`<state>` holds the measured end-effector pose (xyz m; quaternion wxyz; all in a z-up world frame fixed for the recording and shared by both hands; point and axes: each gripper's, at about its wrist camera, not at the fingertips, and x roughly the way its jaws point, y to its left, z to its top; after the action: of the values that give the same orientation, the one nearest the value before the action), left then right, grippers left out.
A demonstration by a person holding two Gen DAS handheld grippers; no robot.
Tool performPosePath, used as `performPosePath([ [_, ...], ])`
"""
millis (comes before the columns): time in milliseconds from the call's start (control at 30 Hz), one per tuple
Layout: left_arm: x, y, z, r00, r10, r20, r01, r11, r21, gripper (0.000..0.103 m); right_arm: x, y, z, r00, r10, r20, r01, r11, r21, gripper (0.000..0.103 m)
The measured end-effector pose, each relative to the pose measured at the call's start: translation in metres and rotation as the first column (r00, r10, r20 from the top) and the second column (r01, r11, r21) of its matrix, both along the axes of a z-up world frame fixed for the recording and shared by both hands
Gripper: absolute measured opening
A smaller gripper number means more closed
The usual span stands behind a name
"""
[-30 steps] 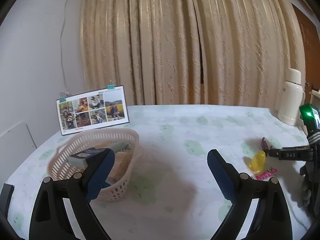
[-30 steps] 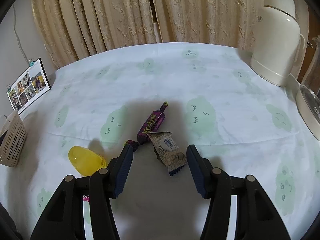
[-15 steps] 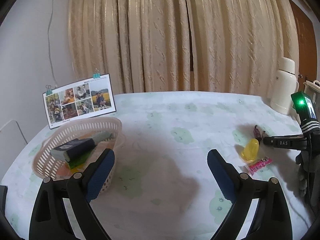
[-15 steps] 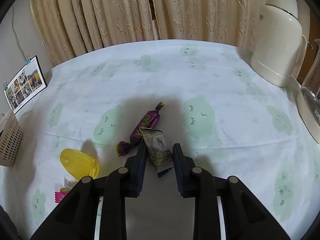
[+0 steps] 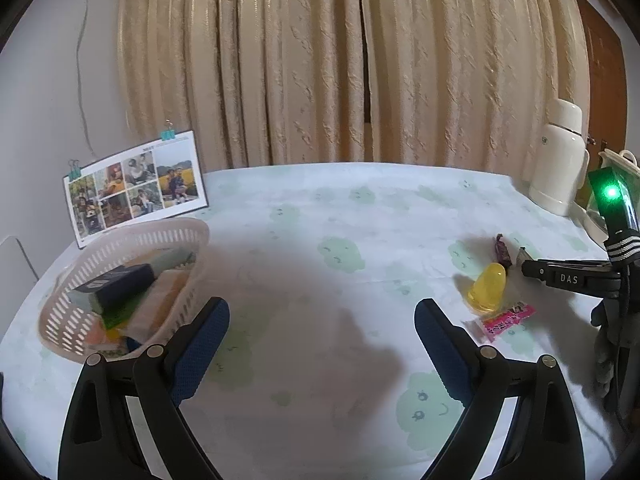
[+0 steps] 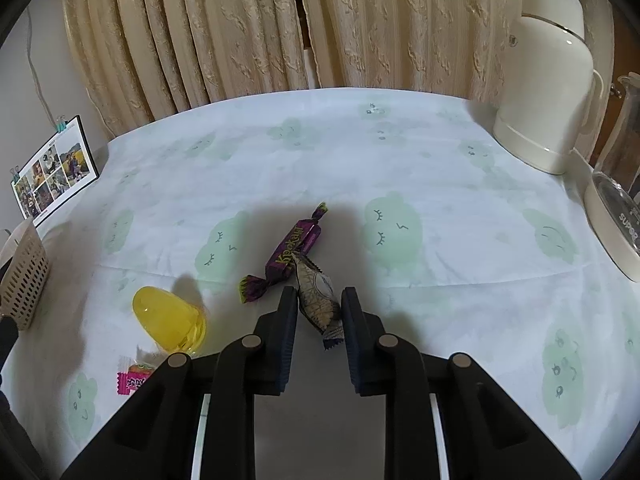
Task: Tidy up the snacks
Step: 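Close the right tool on the purple and silver wrapped candies, then hold the silver candy in the right tool while the left tool grasps the pink candy stick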
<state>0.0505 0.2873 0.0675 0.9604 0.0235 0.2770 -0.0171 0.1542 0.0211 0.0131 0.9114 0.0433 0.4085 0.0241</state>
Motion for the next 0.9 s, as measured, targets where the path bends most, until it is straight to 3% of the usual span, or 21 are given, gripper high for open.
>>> performPosePath([
  [433,0.018,-0.024,-0.011,0.995,-0.067,-0.079,0.066,0.998,-0.021,0.094,-0.015,0.005,0.006,0.999,0.014,0.045,-0.013,1.000,-0.026,0.020],
  [900,0.040,-0.065,-0.026,0.969,-0.169,-0.182,0.159,0.985,-0.067,0.094,-0.028,-0.008,0.007,0.998,0.010,0.055,-0.013,0.998,0.064,0.020],
])
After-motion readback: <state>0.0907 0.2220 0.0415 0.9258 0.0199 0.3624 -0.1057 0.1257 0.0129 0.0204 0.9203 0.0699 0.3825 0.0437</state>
